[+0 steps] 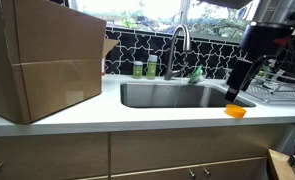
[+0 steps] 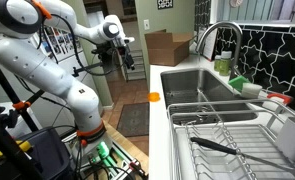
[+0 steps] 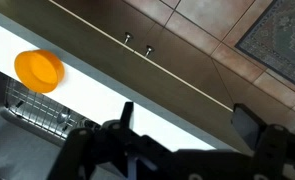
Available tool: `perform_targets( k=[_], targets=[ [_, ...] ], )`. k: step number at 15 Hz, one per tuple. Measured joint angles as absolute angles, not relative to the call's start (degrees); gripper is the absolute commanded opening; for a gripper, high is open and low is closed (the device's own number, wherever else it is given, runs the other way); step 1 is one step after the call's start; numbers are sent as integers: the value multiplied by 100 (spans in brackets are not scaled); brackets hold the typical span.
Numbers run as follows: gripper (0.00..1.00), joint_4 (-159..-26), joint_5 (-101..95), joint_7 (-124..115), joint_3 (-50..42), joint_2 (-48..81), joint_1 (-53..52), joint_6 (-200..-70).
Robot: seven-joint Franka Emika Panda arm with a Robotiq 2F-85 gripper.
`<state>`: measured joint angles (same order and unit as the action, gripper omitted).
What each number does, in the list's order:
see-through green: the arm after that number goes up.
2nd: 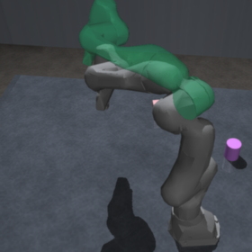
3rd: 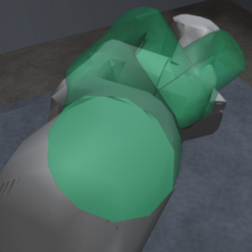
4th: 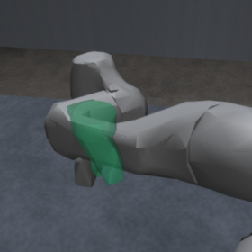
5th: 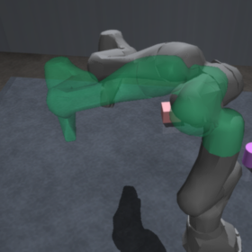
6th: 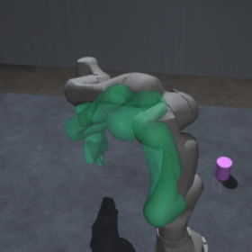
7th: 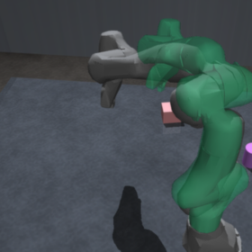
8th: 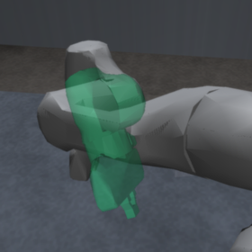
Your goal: Pick up the orange bowl, fetch some water in the orange bowl and pour it out into the sink three times then put the orange bowl back on the kitchen counter
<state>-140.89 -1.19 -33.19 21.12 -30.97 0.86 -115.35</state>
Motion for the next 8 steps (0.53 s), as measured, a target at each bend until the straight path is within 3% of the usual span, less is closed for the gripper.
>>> perform_targets(
  k=[5,8],
  targets=[
    [100,-14139,-174,-3354,1983,-3089,92,-11524],
    [100,-14430,-239,-3355,1455,-3168,249,-11518]
  ],
)
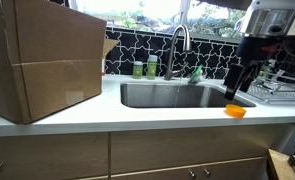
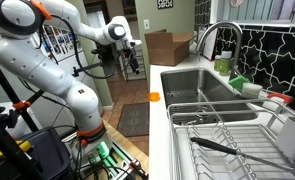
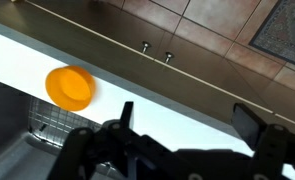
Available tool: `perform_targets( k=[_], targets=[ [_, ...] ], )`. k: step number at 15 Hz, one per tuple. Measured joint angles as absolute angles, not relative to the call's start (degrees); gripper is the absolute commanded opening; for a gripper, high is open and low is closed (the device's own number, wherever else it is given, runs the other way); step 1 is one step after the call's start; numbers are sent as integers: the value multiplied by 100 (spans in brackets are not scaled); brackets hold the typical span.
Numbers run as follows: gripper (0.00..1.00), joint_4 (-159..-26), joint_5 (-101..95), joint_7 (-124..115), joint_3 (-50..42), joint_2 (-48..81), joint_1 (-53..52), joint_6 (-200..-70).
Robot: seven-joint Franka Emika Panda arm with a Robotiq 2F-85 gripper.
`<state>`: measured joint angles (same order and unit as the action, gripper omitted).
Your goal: Pick up the orange bowl, fetch some water in the orange bowl and pour it out into the sink three times then put the orange bowl back on the kitchen counter
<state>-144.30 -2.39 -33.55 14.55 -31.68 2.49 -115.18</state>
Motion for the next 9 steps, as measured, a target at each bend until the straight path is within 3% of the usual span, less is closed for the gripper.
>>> perform_targets(
  k=[9],
  targets=[
    [100,-15305,-511,-2781,-108,-3738,1391,-11774]
  ],
)
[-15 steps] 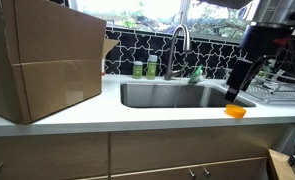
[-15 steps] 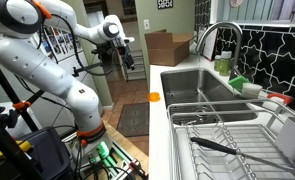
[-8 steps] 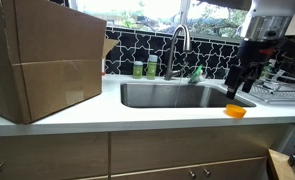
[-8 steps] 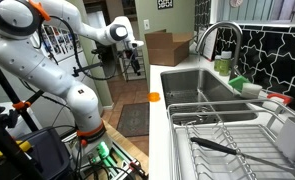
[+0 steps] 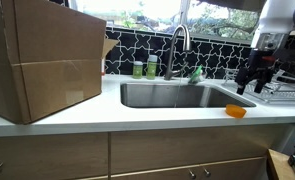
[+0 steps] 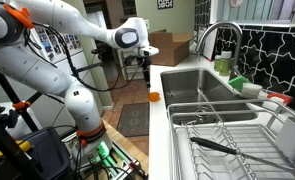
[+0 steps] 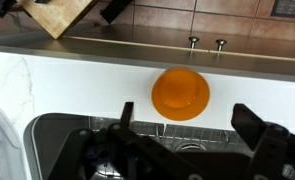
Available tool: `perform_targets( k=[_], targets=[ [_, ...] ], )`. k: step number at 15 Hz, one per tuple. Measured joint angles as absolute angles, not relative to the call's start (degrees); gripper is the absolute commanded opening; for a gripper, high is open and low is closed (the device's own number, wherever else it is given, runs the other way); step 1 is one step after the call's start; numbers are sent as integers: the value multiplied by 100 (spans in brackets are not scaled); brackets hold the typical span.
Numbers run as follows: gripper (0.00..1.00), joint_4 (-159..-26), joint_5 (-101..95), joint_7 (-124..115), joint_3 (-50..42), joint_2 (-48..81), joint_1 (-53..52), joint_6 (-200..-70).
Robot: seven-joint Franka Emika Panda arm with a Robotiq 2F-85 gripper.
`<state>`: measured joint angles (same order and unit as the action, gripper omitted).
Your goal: Pick up the orange bowl, fetch some water in the orange bowl and pour it out into the sink three times then put the orange bowl back on the kitchen counter
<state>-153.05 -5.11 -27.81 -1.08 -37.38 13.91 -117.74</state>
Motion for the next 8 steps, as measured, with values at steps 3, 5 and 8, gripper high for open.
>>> perform_targets(
  k=[3,5,8],
  targets=[
    [100,-15467,-524,-2569,-320,-3648,1633,-12001],
    [100,-15538,-524,-2493,-400,-3530,1737,-12152],
    [97,-15612,-524,-2465,-440,-3314,1798,-12357]
  ],
)
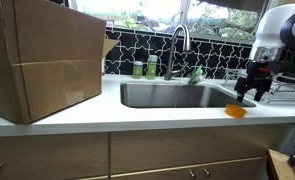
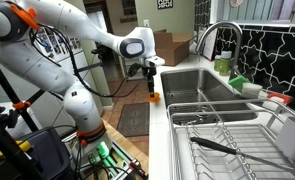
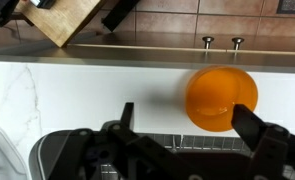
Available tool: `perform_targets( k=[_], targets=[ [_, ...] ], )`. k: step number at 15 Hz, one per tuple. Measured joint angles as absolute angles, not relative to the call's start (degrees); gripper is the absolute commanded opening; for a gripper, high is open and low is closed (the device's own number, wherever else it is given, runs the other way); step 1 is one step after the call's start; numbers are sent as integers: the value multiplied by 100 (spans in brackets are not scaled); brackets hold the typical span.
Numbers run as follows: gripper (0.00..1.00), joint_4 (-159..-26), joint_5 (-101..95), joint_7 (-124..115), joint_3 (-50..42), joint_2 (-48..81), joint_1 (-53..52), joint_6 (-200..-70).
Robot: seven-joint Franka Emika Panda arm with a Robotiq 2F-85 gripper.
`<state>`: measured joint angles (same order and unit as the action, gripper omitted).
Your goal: Pick up the orange bowl, fetch some water in the orange bowl and pour it out into the sink three times then put the orange bowl back on the kitchen counter
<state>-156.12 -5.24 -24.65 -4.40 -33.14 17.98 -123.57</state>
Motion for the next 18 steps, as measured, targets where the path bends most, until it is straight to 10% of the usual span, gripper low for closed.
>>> perform_targets(
  k=[3,4,13,18],
  targets=[
    [86,-15634,-514,-2464,-443,-3068,1800,-12485],
    [64,-15634,-514,-2464,-443,-2991,1800,-12508],
    [4,-15617,-514,-2464,-489,-2591,1800,-12687],
    [0,-15523,-512,-2465,-530,-2586,1807,-12687]
  ],
)
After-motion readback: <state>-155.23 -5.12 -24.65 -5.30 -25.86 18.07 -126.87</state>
